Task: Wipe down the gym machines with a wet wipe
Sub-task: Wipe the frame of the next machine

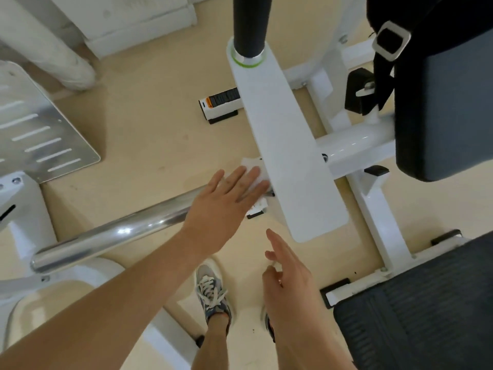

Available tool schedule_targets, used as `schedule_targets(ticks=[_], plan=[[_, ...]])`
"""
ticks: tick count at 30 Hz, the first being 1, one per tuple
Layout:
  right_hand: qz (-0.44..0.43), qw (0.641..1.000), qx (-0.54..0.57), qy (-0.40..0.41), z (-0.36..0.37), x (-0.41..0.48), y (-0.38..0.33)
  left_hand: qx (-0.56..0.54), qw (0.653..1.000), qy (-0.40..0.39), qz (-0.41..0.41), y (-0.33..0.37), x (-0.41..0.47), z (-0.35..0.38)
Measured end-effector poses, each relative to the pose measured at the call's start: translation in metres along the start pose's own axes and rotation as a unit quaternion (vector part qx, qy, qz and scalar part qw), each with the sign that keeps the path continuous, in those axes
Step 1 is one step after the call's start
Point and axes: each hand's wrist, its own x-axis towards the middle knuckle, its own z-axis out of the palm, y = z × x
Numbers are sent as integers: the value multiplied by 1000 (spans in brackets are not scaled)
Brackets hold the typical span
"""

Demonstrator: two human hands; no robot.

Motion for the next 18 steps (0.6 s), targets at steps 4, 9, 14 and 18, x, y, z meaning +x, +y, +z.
schedule_targets(ticks=[4,9,14,18], plan=[[2,999,24,36,-10,-11,0,82,989,-76,95,-3,-39,-1],[-45,993,70,84,-35,-31,-22,-282,957,-11,-67,12,-44,-54],[64,989,105,-78,-86,-36,-56,-634,750,1,-190,40,-52,-147],[81,938,308,-140,-111,-36,-68,-681,718,-25,-138,52,-54,-175]])
